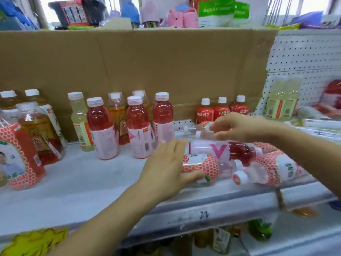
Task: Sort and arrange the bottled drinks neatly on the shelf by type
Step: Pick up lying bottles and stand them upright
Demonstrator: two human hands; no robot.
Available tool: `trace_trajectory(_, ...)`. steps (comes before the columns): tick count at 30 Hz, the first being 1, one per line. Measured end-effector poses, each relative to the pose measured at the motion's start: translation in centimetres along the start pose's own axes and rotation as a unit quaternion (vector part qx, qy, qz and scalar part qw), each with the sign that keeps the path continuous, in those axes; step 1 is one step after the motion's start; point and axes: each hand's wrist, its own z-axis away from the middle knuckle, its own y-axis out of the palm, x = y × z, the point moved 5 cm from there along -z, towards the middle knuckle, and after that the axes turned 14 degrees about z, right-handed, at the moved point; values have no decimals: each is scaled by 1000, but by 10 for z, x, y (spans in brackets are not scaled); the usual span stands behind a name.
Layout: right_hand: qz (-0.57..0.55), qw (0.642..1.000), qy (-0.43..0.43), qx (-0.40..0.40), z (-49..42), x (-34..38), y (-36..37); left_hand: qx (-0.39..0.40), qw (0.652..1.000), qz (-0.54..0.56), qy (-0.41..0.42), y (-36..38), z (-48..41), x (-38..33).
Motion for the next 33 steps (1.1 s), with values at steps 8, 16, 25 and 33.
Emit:
trace_trajectory(8,52,996,17,70,26,-61,18,118,987,-102,-41,24,-25,4)
trace_trajectory(16,182,981,-37,48,5,-43,33,23,996,75,-46,8,-10,10)
trace_trajectory(25,220,974,-27,-47,0,-32,18,-279,903,293,-145,-35,24,57)
trace_trajectory(33,74,994,-75,-36,-16,8,-23,-373,845,325,-201,-55,43,114)
